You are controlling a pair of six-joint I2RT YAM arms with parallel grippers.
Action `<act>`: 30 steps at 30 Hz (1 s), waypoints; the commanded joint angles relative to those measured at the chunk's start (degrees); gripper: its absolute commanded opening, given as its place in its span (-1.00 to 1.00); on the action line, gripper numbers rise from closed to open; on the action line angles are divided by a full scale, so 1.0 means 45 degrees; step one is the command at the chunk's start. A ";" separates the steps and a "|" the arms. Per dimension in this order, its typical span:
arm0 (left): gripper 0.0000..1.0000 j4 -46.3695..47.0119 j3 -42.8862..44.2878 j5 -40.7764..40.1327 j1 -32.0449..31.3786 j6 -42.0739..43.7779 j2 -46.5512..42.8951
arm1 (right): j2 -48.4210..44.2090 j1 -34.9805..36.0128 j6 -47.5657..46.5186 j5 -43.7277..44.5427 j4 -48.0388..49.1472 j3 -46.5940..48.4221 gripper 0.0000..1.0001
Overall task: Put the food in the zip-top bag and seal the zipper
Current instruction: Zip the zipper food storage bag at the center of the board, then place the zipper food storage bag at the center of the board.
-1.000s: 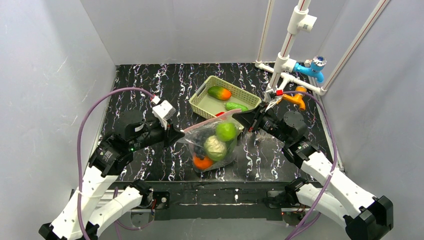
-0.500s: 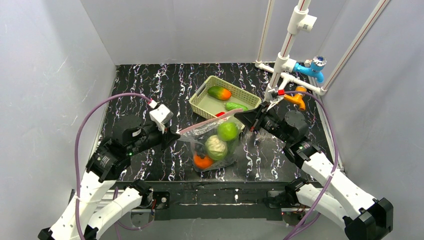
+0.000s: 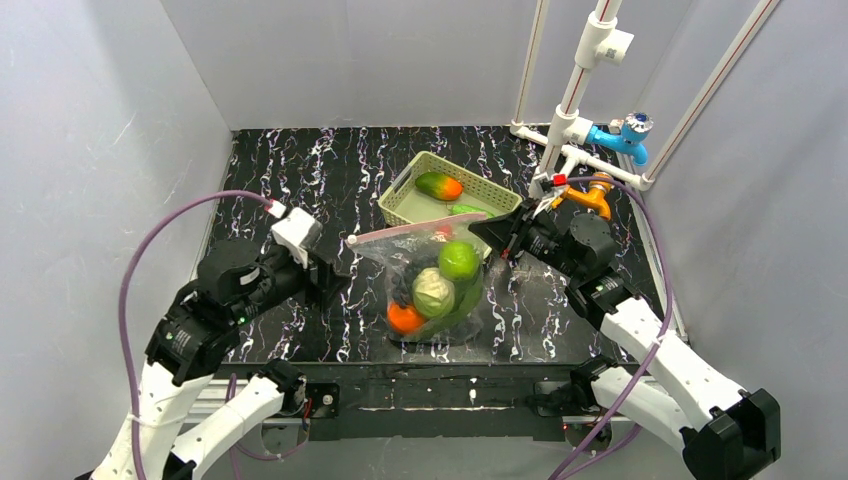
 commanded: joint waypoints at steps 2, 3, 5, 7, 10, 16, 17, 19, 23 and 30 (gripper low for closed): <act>0.37 0.0946 0.1929 -0.0552 0.0054 -0.0917 0.0939 | 0.0163 -0.0007 -0.0772 -0.1022 0.0651 0.1260 -0.97; 0.40 0.1434 0.2149 0.0228 0.0051 -0.0827 0.1412 | 0.0188 -0.0007 -0.0859 -0.1134 0.0598 0.1327 -0.97; 0.43 0.2356 0.2555 0.1739 0.0047 -0.0557 0.2442 | 0.0209 -0.0007 -0.0936 -0.1266 0.0590 0.1412 -0.97; 0.45 0.2725 0.3051 0.2887 0.0035 -0.0146 0.3560 | 0.0245 0.0000 -0.0945 -0.1438 0.0582 0.1523 -0.97; 0.51 0.2987 0.3584 0.3844 -0.0036 0.0856 0.4909 | 0.0346 0.0000 -0.0830 -0.1757 0.0615 0.1688 -0.97; 0.75 0.3664 0.3656 0.6318 -0.0051 0.0476 0.6948 | 0.0386 0.0000 -0.0823 -0.1855 0.0534 0.1730 -0.97; 0.76 0.3804 0.3554 0.6627 -0.0078 0.0414 0.7174 | 0.0373 -0.0002 -0.0854 -0.1857 0.0494 0.1745 -0.97; 0.76 0.4183 0.3132 0.6729 -0.0123 0.0212 0.7385 | 0.0322 -0.0010 -0.0887 -0.1840 0.0474 0.1757 -0.97; 0.67 0.4675 0.2371 0.6825 -0.0128 -0.0170 0.7480 | 0.0208 -0.0007 -0.0778 -0.1689 0.0615 0.1632 -0.97; -0.06 0.4394 0.1905 0.5819 -0.0129 -0.0128 0.7383 | 0.0194 0.0011 -0.0502 -0.1777 0.0897 0.1422 -0.97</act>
